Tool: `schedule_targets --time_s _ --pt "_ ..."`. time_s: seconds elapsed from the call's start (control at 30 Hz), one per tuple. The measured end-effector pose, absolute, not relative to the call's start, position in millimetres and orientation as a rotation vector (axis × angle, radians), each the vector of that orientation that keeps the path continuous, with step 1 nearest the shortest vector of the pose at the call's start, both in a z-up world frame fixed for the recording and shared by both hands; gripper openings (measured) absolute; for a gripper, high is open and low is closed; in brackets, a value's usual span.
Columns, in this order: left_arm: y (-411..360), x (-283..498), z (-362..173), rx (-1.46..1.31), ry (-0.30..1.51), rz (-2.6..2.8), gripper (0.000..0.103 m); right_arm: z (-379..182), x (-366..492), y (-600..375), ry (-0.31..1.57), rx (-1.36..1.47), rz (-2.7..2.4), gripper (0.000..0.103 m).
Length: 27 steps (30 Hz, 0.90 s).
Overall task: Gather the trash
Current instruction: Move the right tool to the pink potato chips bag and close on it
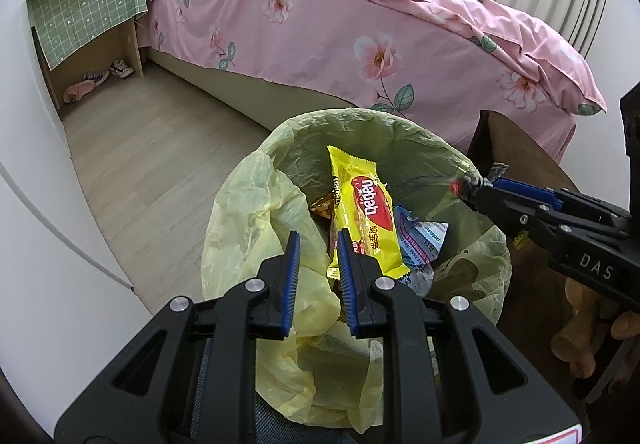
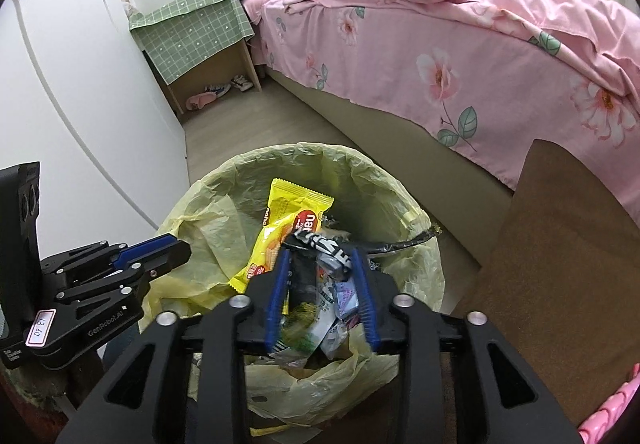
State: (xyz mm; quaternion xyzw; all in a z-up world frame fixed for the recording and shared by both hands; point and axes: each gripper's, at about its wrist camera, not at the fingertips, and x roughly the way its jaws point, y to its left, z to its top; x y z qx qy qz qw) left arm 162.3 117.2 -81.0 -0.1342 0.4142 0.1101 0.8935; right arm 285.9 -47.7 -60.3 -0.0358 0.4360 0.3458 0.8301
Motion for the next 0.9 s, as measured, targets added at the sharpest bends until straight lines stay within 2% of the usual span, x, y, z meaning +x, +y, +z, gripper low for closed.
schedule_targets --time_s 0.17,0.4,0.63,0.8,0.87,0.9 --pt "118.6 158.2 -75.4 -0.282 0.848 0.238 0.018 -56.5 285.2 -54.9 0.914 -0.055 0.717 0.043" --pt "114.1 151.6 -60.4 -0.265 0.823 0.246 0.025 -37.9 269.3 -89.4 0.865 -0.019 0.657 0.044" --pt "80.3 145.5 -42.5 -0.246 0.803 0.140 0.032 -25.4 228.9 -174.8 0.814 0.034 0.474 0.044" --pt "23.9 142.1 -37.3 -0.213 0.821 -0.070 0.036 -30.1 191.4 -259.2 0.793 0.129 0.300 0.044" --pt "-0.7 140.3 -37.7 -0.205 0.831 -0.169 0.039 -32.0 179.2 -287.7 0.776 0.148 0.215 0.054" --pt "-14.7 139.4 -38.7 -0.198 0.841 -0.221 0.041 -34.2 173.0 -303.6 0.767 0.159 0.177 0.055"
